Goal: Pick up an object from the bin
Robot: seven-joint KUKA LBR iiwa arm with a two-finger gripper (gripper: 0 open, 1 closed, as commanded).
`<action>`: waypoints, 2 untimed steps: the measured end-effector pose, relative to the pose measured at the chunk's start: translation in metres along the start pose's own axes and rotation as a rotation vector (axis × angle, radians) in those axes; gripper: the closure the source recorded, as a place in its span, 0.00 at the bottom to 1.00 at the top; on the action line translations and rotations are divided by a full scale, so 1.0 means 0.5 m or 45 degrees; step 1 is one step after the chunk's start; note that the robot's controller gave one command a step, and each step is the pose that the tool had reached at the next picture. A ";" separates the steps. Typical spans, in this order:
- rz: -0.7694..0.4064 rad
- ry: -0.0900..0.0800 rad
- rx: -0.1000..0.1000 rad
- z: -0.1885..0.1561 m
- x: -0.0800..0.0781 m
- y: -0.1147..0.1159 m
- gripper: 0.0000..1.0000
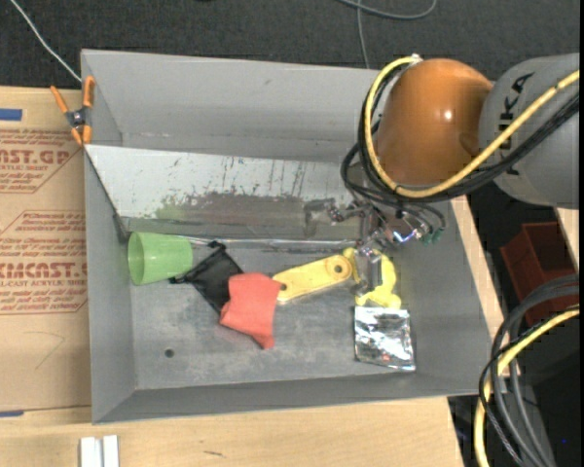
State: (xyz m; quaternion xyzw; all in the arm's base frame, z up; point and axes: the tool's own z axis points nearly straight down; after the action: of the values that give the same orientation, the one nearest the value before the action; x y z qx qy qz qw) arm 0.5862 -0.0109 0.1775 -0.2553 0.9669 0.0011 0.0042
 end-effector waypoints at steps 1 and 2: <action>-0.100 -0.011 0.007 0.160 -0.009 -0.007 0.00; -0.373 -0.005 -0.001 0.214 -0.011 -0.004 1.00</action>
Offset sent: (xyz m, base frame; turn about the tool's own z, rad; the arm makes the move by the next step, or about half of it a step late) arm 0.0058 -0.0001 -0.1075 -0.2949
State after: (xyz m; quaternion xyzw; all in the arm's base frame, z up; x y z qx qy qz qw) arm 0.5926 -0.0096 0.0703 -0.3936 0.9193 0.0013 0.0062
